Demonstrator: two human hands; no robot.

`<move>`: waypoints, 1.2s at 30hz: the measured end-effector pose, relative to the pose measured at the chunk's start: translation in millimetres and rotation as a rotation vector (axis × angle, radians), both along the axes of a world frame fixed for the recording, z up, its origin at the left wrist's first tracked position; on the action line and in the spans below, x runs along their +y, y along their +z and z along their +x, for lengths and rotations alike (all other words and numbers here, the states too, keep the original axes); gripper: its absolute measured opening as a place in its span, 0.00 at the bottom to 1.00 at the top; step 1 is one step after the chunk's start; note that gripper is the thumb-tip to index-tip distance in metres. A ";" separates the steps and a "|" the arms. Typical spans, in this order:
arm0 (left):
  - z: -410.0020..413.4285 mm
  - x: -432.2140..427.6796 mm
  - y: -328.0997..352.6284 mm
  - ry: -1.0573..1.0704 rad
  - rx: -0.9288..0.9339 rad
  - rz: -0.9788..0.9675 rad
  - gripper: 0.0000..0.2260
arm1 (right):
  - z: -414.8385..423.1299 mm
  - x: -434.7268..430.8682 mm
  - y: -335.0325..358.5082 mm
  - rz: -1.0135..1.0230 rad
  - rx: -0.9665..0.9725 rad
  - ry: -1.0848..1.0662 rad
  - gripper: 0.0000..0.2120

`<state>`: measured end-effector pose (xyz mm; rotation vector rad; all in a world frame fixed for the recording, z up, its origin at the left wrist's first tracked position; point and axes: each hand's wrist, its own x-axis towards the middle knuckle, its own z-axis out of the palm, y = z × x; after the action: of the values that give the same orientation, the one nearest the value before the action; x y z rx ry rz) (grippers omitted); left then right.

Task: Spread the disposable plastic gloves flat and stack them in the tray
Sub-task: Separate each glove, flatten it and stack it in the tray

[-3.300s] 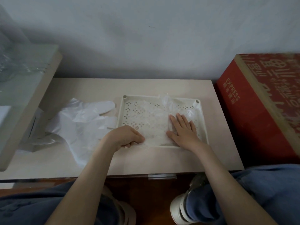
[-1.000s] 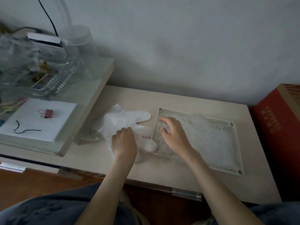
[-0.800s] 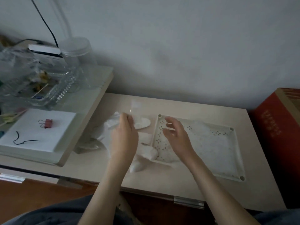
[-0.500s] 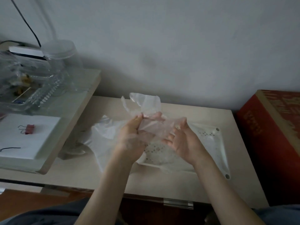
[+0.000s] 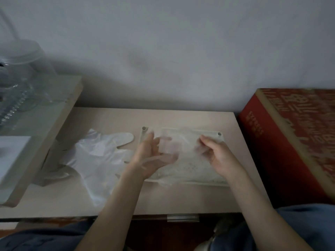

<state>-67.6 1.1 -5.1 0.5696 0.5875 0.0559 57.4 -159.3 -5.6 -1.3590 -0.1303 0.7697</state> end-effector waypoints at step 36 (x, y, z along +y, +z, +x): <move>6.5 -16.3 -39.1 -0.237 0.476 0.728 0.15 | 8.3 -24.6 -35.7 -0.273 -0.205 -0.020 0.09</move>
<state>-61.2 -15.2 -44.2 1.3791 0.9634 -0.0992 65.7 -183.9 -41.3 -1.6964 -0.1775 0.6454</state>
